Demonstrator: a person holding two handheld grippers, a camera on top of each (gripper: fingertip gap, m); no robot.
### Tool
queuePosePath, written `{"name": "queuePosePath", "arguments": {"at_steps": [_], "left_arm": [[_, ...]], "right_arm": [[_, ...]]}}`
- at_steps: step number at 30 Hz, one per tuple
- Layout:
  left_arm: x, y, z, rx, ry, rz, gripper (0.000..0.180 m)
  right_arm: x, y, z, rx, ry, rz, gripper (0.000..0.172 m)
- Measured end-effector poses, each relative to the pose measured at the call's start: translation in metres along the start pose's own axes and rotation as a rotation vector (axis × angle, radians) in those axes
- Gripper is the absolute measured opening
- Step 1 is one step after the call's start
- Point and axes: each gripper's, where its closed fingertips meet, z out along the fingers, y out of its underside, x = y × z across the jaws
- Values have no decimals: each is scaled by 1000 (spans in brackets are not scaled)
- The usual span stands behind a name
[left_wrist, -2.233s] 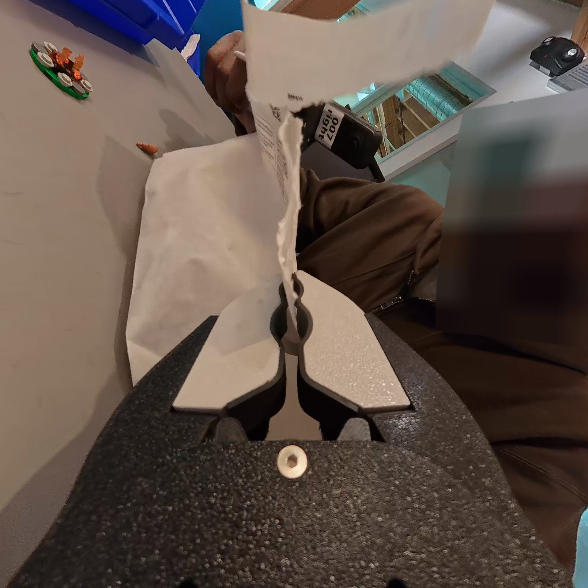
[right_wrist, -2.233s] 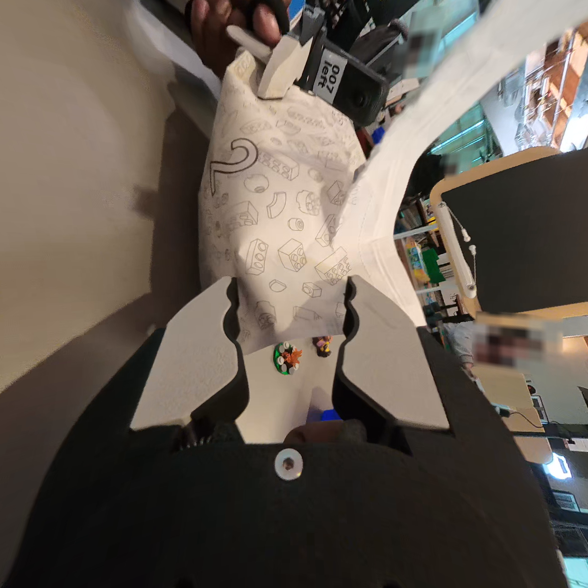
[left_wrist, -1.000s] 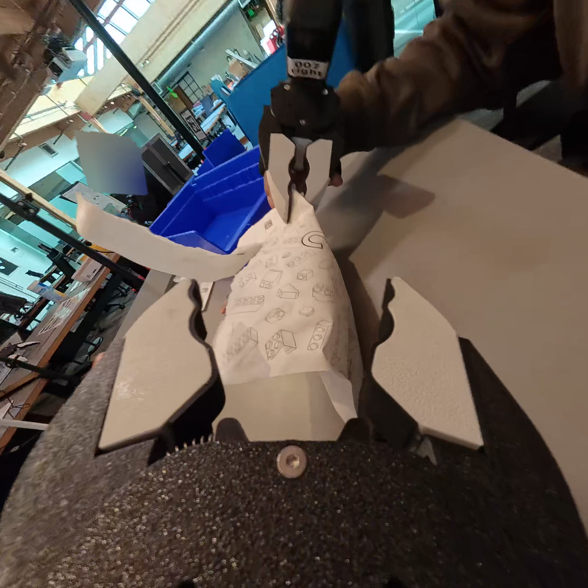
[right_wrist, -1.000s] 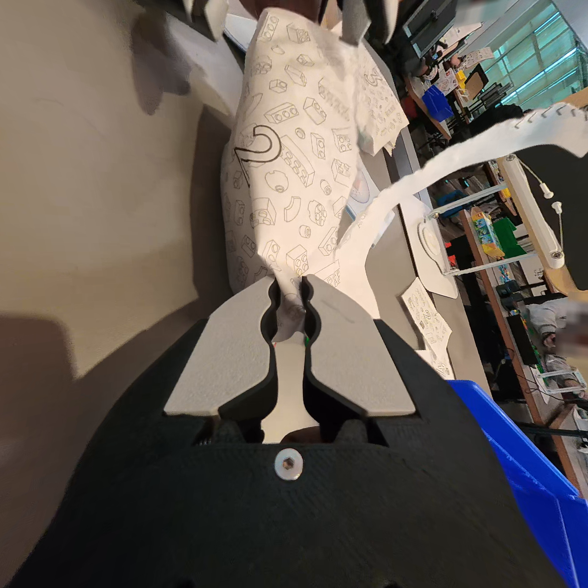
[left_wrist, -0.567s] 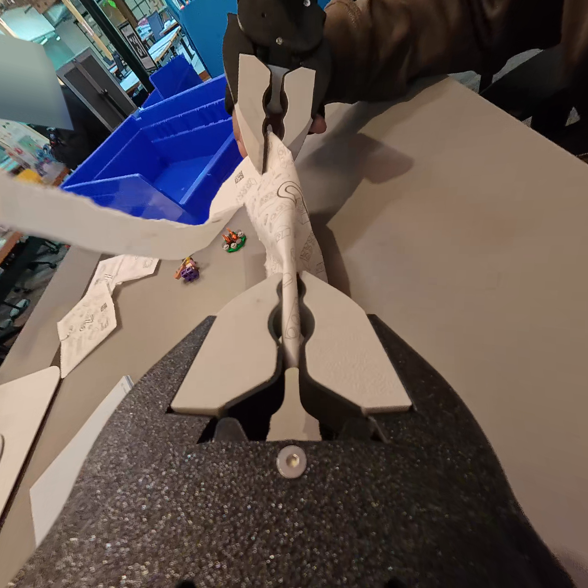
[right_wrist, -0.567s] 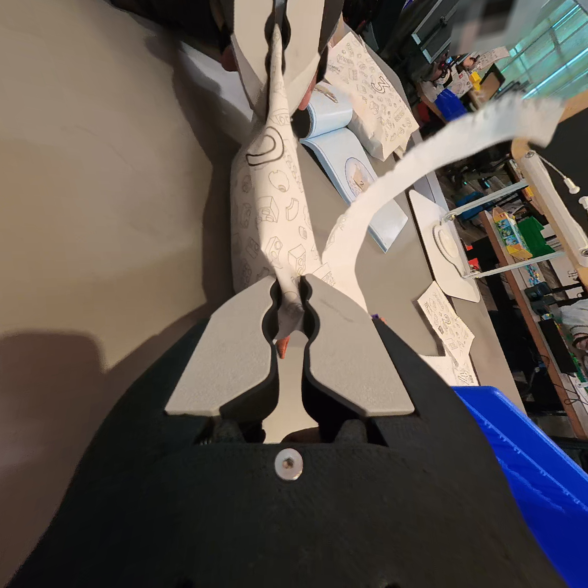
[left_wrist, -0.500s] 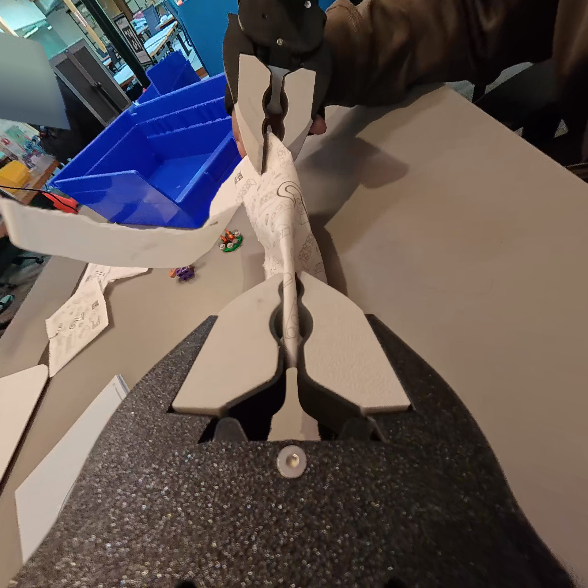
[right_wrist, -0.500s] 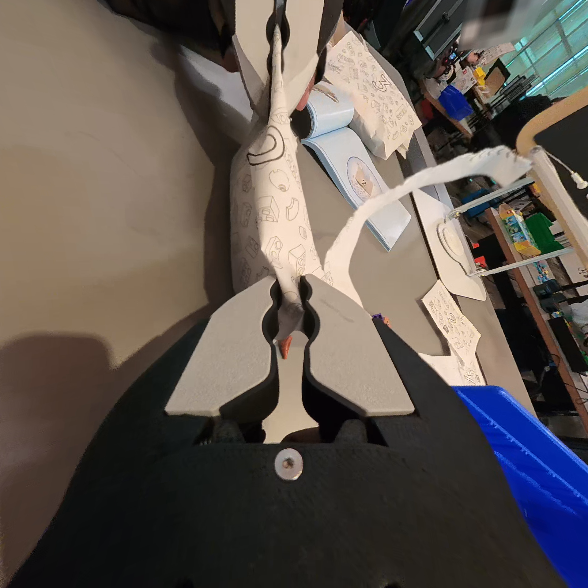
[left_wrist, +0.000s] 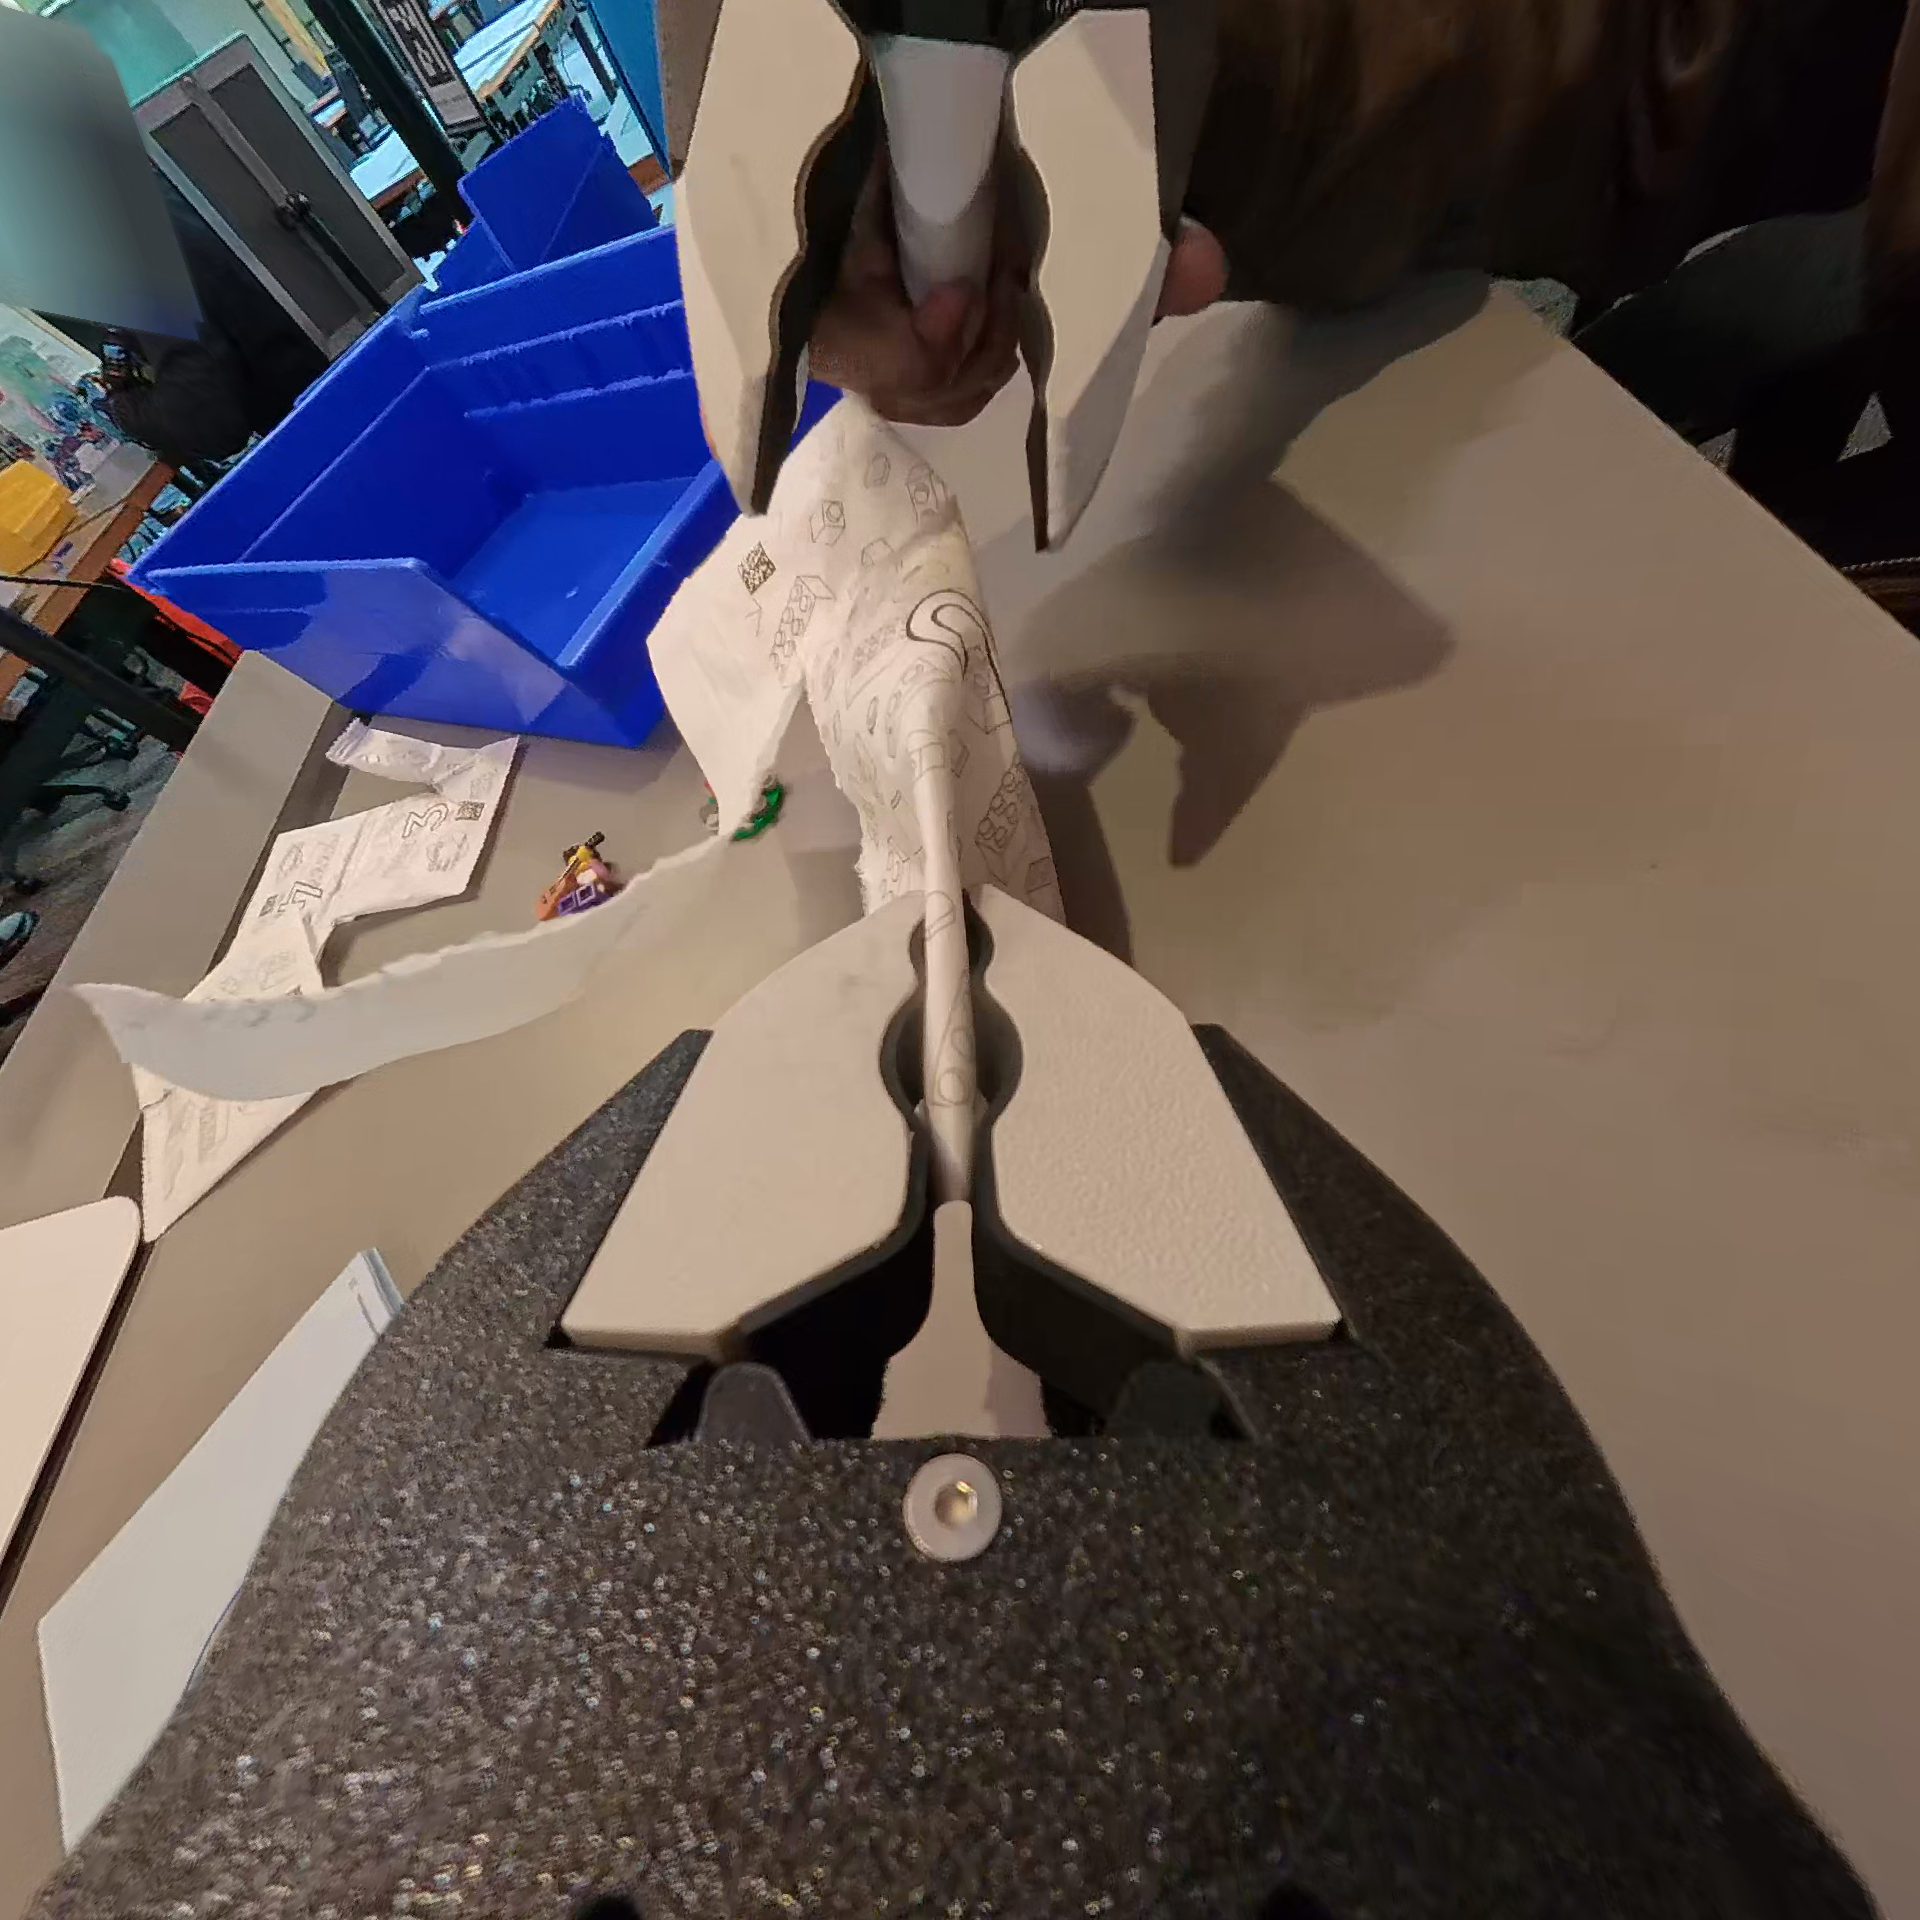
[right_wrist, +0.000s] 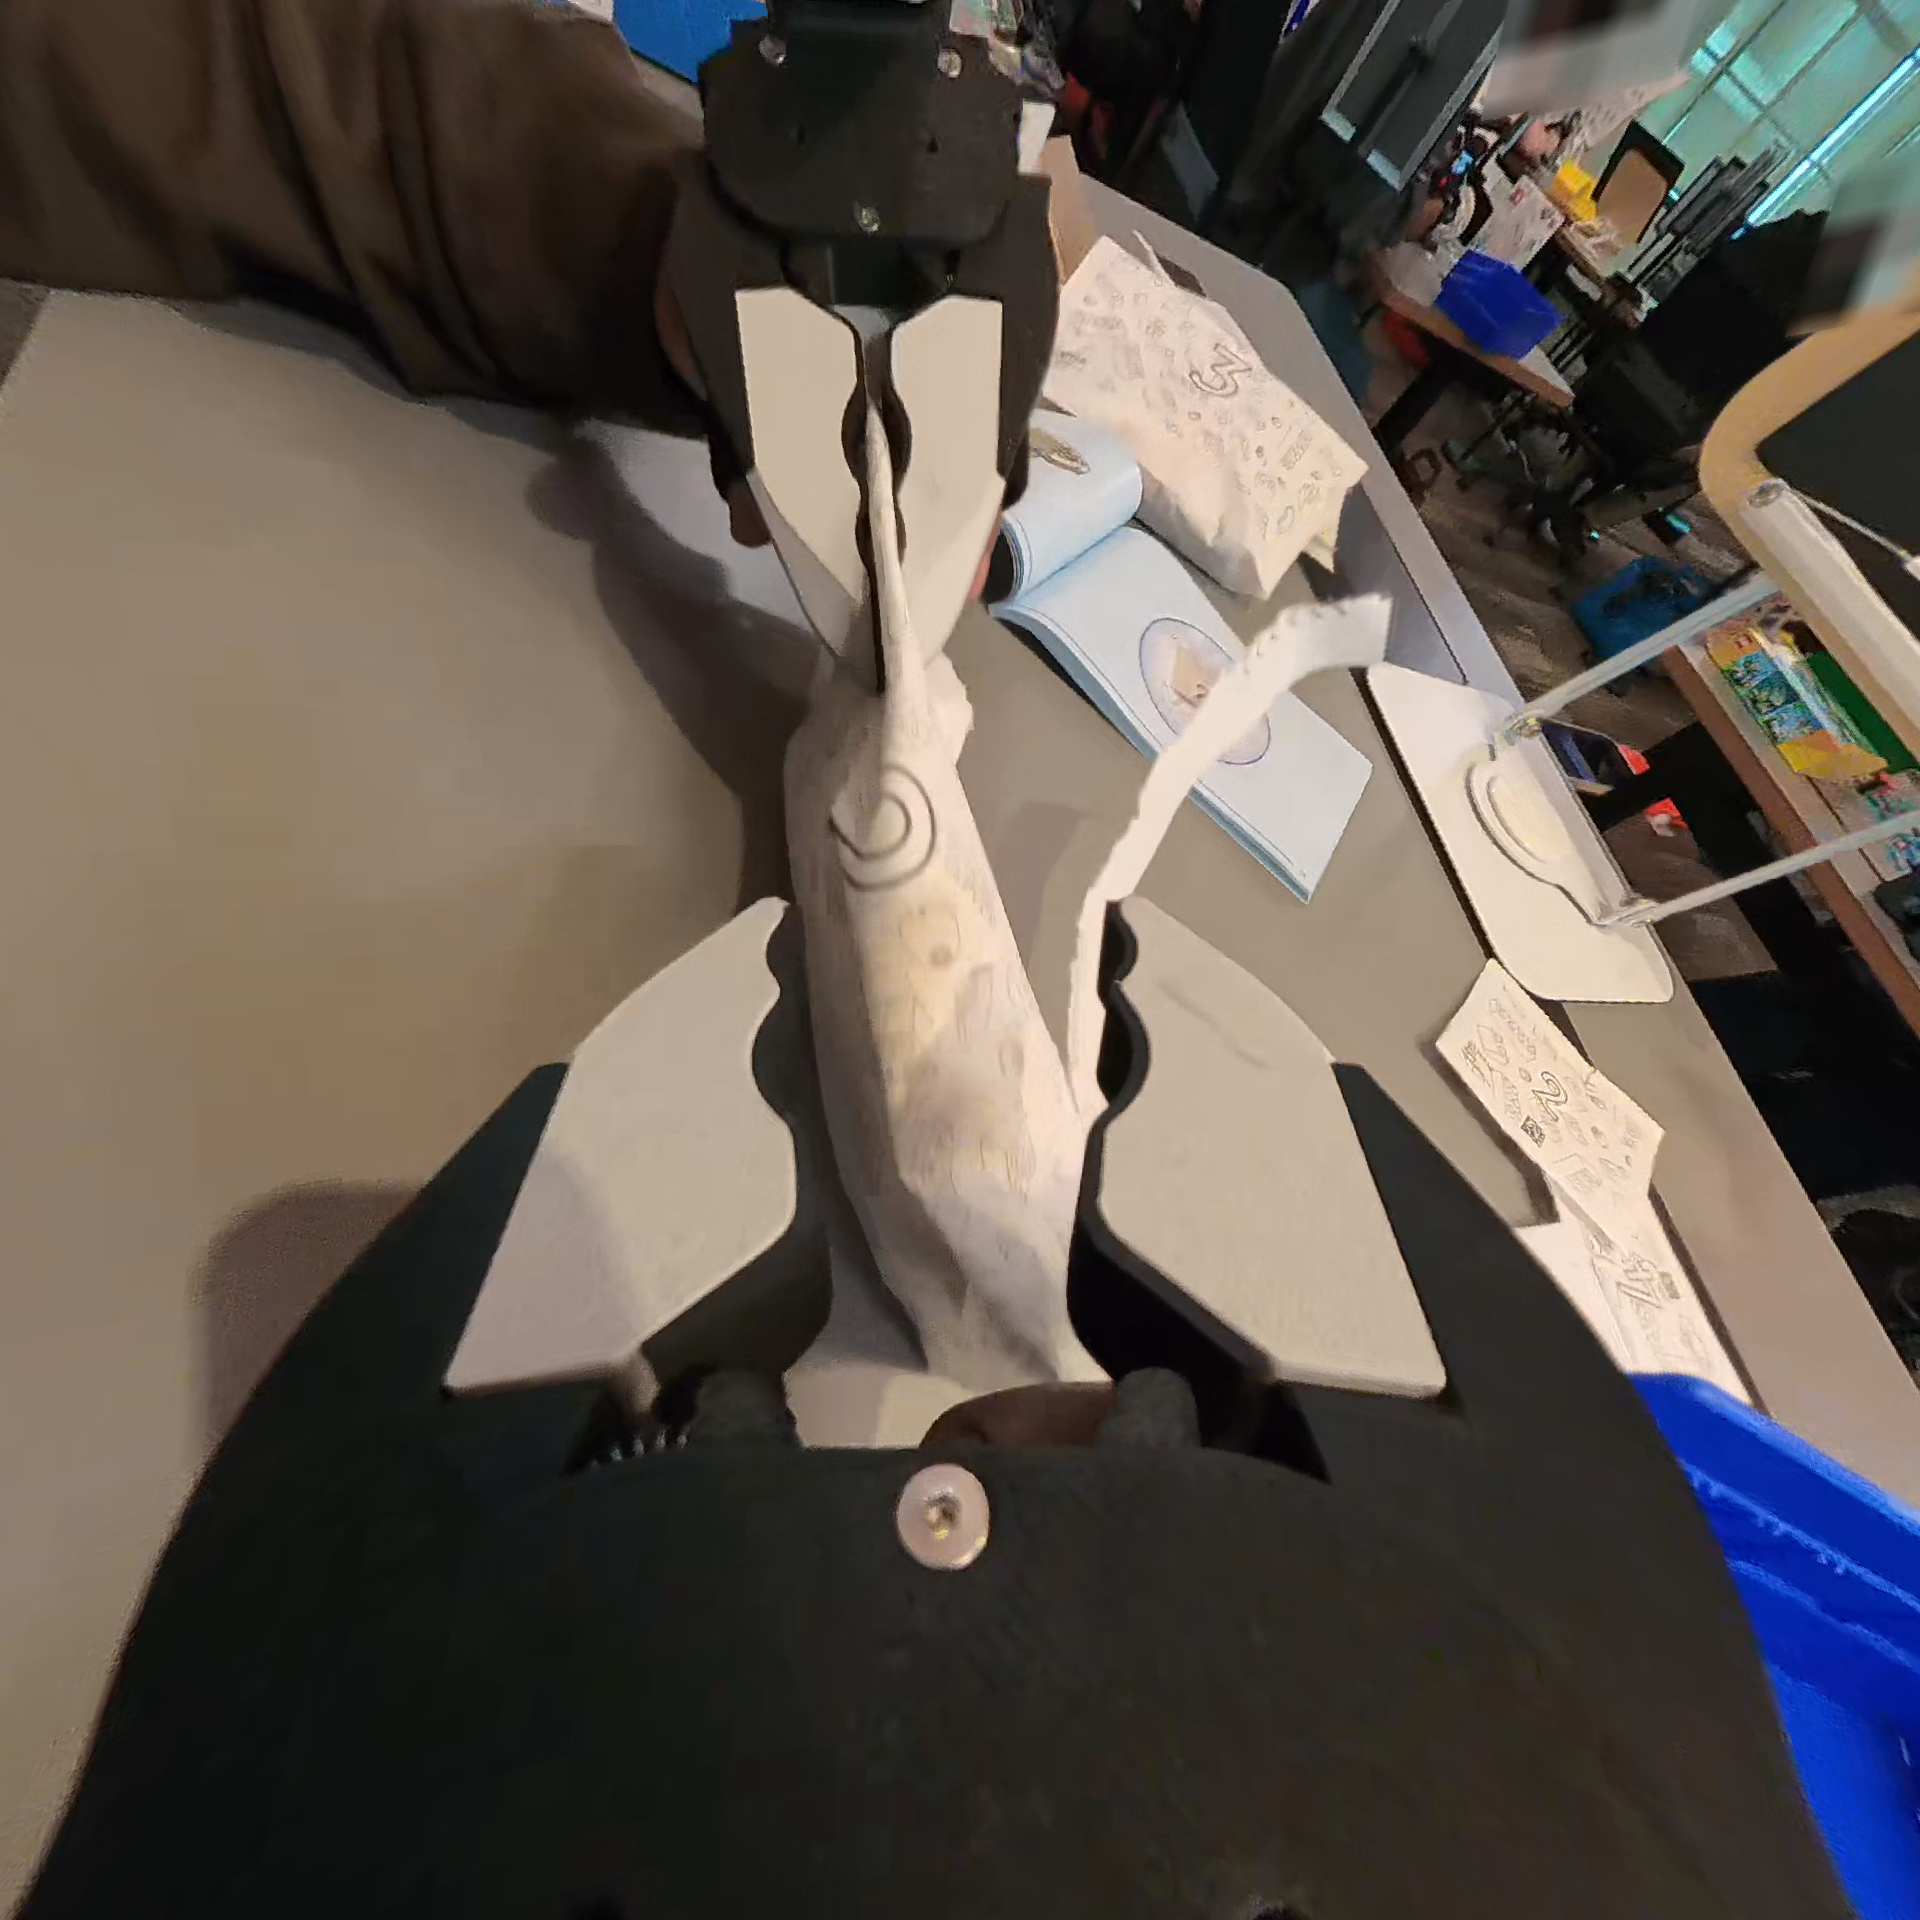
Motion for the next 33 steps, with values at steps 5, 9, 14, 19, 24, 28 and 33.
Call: {"name": "queuePosePath", "arguments": {"at_steps": [5,9,14,19,24,28,33], "left_arm": [[4,-4,3,-15,0,25,0],[7,-7,5,-26,4,47,0],[12,-9,4,-25,16,73,0],[12,-10,1,-15,23,62,3],[17,-16,1,52,67,0,30],[15,-9,5,4,67,-31,2],[15,-7,-3,15,96,-59,0]], "right_arm": [[-7,-5,15,-94,16,-48,52],[-15,-8,25,-127,-25,-20,45],[-18,-4,33,-202,-33,-9,24],[-21,-5,34,-176,-100,90,3],[-21,-4,34,-169,-113,134,0],[-25,-4,35,-166,-137,134,0],[-14,2,18,-148,-104,141,34]]}}
